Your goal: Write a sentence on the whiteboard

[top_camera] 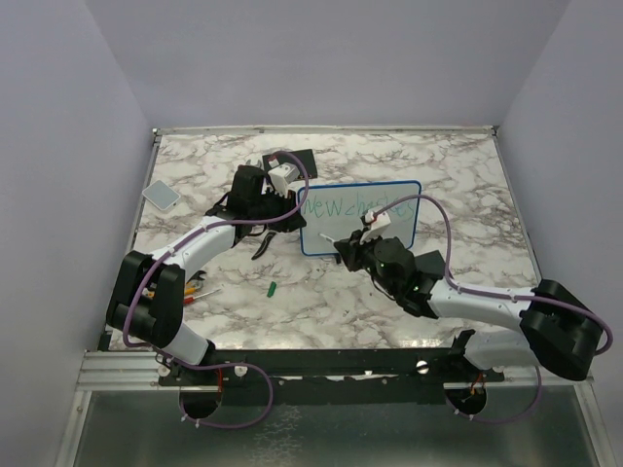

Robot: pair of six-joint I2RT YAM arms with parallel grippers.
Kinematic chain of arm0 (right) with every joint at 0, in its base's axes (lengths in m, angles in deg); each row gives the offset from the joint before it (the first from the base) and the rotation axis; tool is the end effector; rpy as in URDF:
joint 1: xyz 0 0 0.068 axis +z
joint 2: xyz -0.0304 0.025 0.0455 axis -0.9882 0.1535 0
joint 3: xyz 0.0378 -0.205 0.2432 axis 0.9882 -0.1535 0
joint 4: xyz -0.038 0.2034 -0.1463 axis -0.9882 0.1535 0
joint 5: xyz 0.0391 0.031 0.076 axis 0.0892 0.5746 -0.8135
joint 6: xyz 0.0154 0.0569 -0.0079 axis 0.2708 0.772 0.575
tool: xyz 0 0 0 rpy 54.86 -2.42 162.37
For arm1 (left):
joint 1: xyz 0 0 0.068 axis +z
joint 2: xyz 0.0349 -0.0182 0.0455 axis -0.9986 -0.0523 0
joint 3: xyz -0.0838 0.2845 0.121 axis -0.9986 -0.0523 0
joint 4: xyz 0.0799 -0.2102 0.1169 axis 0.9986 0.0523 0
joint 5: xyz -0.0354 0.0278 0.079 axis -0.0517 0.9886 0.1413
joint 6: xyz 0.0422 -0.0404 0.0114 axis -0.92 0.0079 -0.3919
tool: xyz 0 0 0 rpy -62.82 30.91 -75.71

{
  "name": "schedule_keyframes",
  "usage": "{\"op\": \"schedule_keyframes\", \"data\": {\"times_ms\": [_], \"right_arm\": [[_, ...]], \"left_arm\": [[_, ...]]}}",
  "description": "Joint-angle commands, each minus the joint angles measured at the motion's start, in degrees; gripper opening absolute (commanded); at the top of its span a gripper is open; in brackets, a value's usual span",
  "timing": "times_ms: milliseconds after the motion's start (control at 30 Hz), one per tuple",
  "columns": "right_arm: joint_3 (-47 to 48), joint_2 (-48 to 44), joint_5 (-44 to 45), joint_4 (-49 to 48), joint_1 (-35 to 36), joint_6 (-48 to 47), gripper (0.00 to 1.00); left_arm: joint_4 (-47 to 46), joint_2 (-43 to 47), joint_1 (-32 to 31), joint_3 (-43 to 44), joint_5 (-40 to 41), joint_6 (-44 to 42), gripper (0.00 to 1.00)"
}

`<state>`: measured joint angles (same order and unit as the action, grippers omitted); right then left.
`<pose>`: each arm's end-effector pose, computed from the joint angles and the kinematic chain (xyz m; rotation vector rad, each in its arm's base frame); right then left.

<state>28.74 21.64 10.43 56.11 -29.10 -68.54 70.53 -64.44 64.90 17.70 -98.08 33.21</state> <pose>0.1653 0.1889 0.2643 -0.2972 1.8059 0.5772 0.2946 -0.1442 0.2857 0.5852 2.1459 -0.8935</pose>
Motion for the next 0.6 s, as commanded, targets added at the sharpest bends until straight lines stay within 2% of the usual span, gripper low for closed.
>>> {"op": "schedule_keyframes", "data": {"times_ms": [0, 567], "right_arm": [[2.6, 2.2, 0.5, -2.2, 0.3, -2.1, 0.01], [0.9, 3.7, 0.8, 3.6, 1.0, 1.5, 0.01]], "left_arm": [[0.4, 1.7, -0.5, 1.4, 0.7, 0.3, 0.2], [0.4, 1.6, -0.5, 1.4, 0.6, 0.3, 0.2]]}}
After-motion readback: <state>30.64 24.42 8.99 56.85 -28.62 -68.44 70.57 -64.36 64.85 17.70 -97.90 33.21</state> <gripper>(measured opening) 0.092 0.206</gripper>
